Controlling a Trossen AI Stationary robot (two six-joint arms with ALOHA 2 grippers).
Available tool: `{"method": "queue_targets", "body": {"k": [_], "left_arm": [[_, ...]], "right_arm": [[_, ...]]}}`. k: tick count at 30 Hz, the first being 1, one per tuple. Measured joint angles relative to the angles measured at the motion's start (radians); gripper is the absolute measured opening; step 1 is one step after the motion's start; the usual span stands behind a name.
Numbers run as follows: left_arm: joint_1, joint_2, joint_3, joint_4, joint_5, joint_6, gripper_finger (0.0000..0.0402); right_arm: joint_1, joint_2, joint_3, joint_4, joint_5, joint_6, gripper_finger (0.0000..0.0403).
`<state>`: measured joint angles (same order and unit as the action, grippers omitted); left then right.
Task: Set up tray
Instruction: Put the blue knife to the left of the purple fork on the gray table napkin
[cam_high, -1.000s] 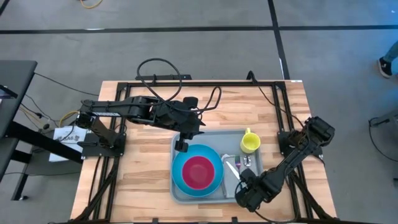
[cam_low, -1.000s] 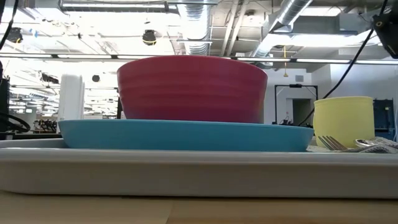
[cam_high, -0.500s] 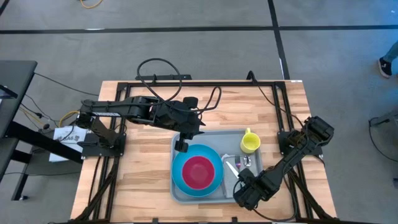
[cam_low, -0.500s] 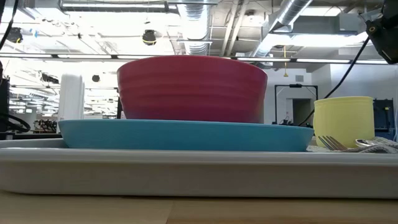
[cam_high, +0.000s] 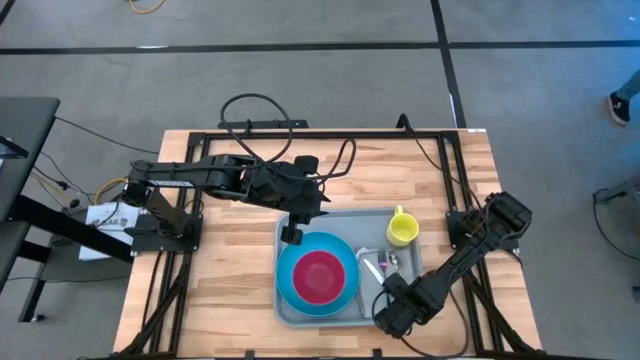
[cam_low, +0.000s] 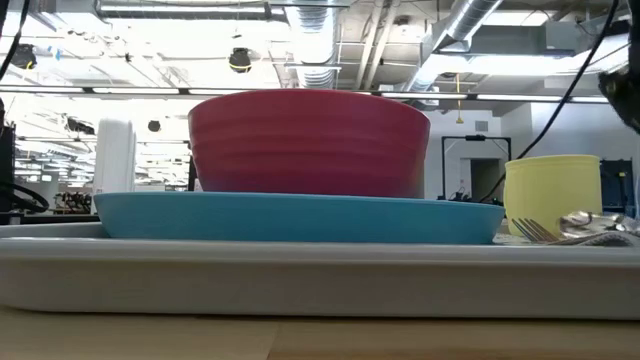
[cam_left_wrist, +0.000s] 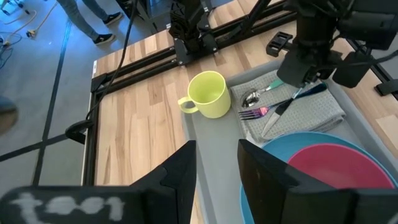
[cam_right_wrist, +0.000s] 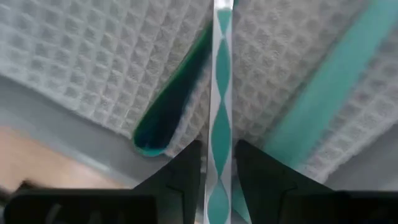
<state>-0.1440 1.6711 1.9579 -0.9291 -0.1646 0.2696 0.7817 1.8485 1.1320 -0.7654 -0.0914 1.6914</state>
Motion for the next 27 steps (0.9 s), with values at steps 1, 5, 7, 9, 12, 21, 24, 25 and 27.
{"method": "queue_targets", "body": {"k": [1,5,7,9,12,21,24,25,27], "left_arm": [[0.000,0.000,0.000,0.000,0.000,0.002,0.0107],[0.000,0.000,0.000,0.000,0.000,0.001,0.0107],[0.000,0.000,0.000,0.000,0.000,0.000,0.0107],[0.000,0.000,0.000,0.000,0.000,0.002,0.0107],[0.000,0.000,0.000,0.000,0.000,0.003,0.0107],[0.000,0.000,0.000,0.000,0.000,0.000,0.0107],[0.000,0.000,0.000,0.000,0.000,0.000,0.0107],[0.000,0.000,0.000,0.000,0.000,0.002,0.0107],[0.000,0.000,0.000,0.000,0.000,0.004,0.0107]], "right_arm": [[-0.001,0.008,0.001,0.003,-0.005,-0.004,0.0098],[-0.001,0.014,0.002,0.005,-0.009,-0.025,0.0098],[-0.005,0.010,0.002,0.005,-0.010,-0.025,0.0098],[-0.007,0.009,0.001,0.004,-0.013,-0.025,0.0098],[-0.006,0.009,0.010,-0.010,-0.011,-0.040,0.0098],[-0.004,0.009,0.046,-0.034,0.044,-0.043,0.0084],[-0.005,0.009,0.063,-0.034,0.075,-0.043,0.0062],[-0.005,0.009,0.069,-0.036,0.084,-0.043,0.0054],[-0.006,0.009,0.078,-0.045,0.096,-0.043,0.0040]]}}
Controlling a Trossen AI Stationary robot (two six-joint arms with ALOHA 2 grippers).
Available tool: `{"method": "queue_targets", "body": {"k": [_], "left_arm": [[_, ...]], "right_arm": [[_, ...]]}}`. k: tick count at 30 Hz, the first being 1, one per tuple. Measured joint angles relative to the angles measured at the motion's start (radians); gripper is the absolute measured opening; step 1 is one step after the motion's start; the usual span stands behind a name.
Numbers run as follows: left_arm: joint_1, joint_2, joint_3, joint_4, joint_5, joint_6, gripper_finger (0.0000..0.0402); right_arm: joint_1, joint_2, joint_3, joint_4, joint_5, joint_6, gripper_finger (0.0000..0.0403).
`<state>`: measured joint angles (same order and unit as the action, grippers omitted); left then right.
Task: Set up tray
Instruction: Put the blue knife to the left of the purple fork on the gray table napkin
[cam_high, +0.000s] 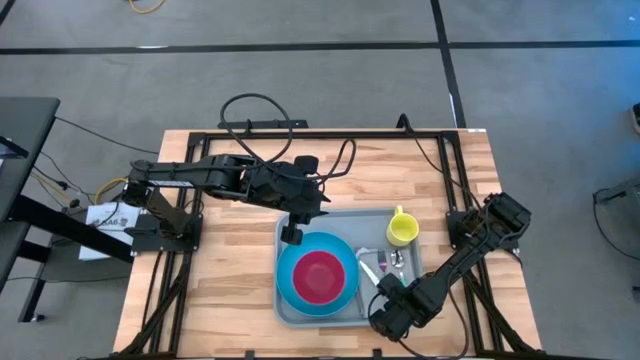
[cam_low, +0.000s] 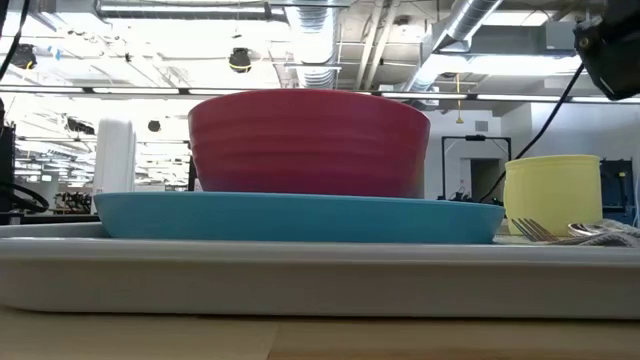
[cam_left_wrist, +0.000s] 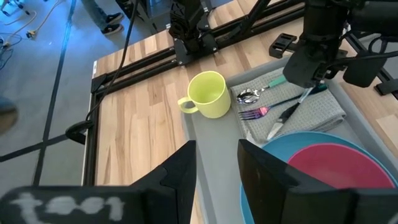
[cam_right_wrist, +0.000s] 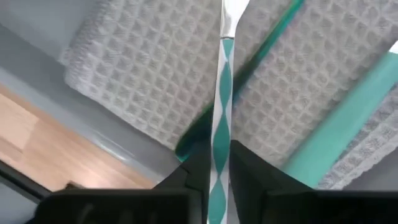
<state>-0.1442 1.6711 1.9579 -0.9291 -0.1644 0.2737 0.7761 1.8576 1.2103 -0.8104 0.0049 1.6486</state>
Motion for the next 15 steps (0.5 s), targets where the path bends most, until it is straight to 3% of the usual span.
{"method": "queue_targets", "body": {"k": [8,15], "left_arm": [[0.000,0.000,0.000,0.000,0.000,0.000,0.0107],[0.000,0.000,0.000,0.000,0.000,-0.001,0.0107]], "right_arm": [[-0.004,0.000,0.021,0.002,0.090,0.031,0.0023],[-0.012,0.000,0.021,-0.007,0.262,0.133,0.0025]]}}
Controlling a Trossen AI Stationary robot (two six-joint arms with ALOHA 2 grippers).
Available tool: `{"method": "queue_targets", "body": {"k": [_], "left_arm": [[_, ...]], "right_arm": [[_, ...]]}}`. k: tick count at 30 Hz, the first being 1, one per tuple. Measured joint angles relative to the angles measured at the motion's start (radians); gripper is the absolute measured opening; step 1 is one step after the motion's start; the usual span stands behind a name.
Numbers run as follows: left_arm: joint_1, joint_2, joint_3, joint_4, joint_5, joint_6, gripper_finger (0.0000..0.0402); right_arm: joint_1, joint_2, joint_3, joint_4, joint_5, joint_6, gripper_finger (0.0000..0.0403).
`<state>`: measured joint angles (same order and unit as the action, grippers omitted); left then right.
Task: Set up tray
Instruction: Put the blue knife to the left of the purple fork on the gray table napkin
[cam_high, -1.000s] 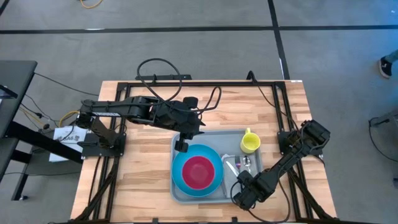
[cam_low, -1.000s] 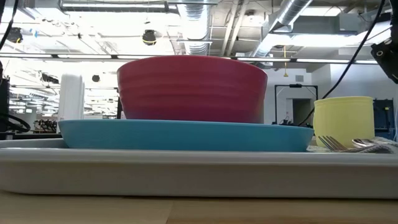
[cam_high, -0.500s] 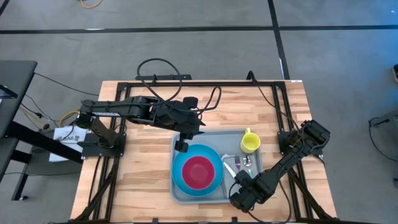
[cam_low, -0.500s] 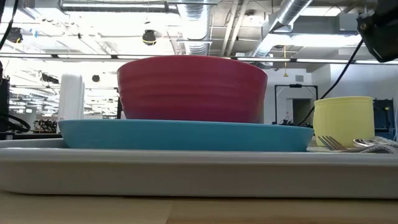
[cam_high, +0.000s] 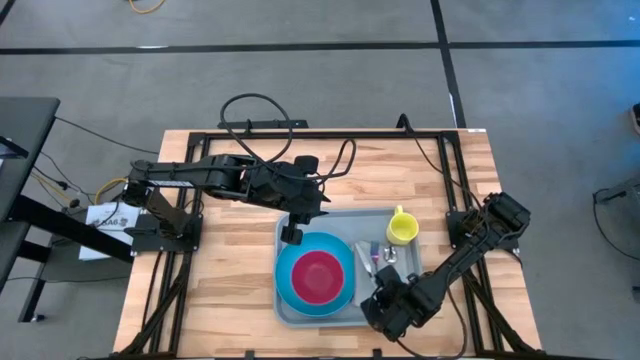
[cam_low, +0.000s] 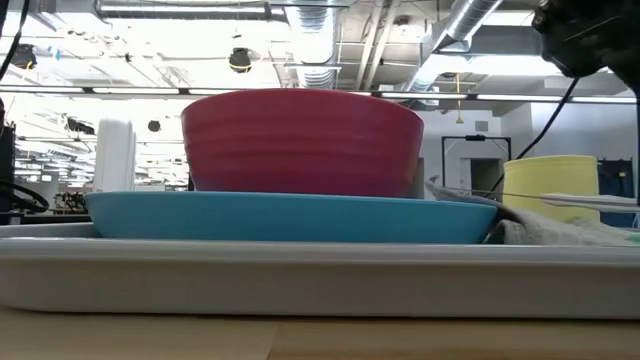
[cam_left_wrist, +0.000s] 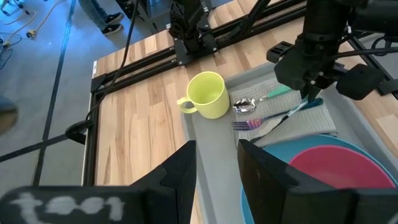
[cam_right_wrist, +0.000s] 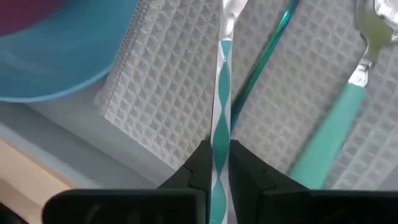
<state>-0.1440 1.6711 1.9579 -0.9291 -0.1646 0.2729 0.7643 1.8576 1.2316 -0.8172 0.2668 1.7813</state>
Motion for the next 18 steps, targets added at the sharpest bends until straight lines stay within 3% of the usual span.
{"method": "queue_targets", "body": {"k": [12,18], "left_arm": [[0.000,0.000,0.000,0.000,0.000,-0.003,0.0107],[0.000,0.000,0.000,0.000,0.000,-0.003,0.0107]], "right_arm": [[0.015,0.000,0.000,0.051,-0.192,0.026,0.0026],[0.039,0.000,0.004,0.063,-0.120,0.055,0.0027]]}}
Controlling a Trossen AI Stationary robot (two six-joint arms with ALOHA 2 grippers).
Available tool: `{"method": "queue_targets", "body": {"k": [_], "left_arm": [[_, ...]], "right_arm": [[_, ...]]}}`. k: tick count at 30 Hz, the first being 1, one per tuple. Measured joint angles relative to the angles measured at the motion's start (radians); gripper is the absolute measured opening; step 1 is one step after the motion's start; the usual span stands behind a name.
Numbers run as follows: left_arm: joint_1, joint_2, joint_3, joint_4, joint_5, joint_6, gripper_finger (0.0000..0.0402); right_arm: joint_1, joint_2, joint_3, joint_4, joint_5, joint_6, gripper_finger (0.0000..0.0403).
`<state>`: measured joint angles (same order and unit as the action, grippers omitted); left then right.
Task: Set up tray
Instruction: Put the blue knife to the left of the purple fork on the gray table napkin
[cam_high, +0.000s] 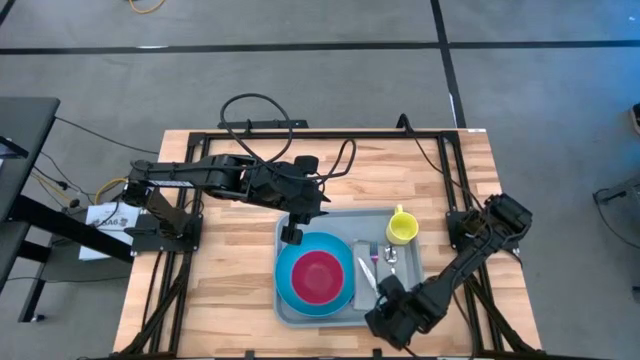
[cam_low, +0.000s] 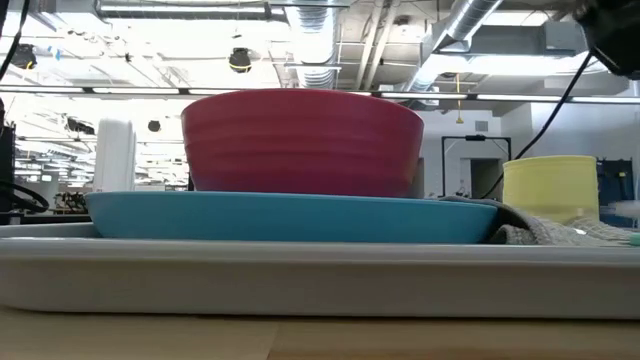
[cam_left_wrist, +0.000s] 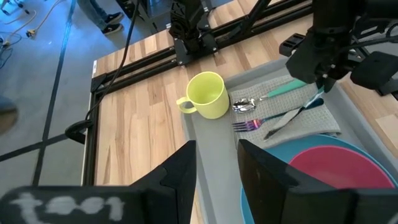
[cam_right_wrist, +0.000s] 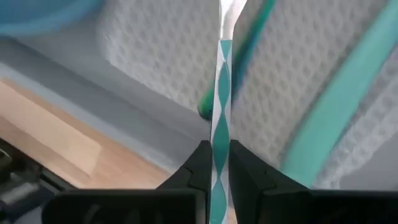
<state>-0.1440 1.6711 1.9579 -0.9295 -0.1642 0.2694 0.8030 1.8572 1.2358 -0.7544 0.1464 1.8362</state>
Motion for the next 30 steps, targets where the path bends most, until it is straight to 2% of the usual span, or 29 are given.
{"method": "queue_targets", "body": {"k": [11,15,22,26,30], "left_arm": [[0.000,0.000,0.000,0.000,0.000,0.005,0.0107],[0.000,0.000,0.000,0.000,0.000,0.001,0.0107],[0.000,0.000,0.000,0.000,0.000,0.000,0.0107],[0.000,0.000,0.000,0.000,0.000,0.003,0.0107],[0.000,0.000,0.000,0.000,0.000,0.000,0.0107]], "right_arm": [[0.021,0.011,0.012,-0.014,0.359,0.102,0.0026],[0.018,0.013,-0.039,0.025,0.475,0.163,0.0028],[-0.008,0.013,-0.132,0.236,0.454,0.174,0.0028],[-0.017,0.013,-0.137,0.239,0.452,0.160,0.0038],[-0.021,0.013,-0.136,0.239,0.403,0.148,0.0049]]}}
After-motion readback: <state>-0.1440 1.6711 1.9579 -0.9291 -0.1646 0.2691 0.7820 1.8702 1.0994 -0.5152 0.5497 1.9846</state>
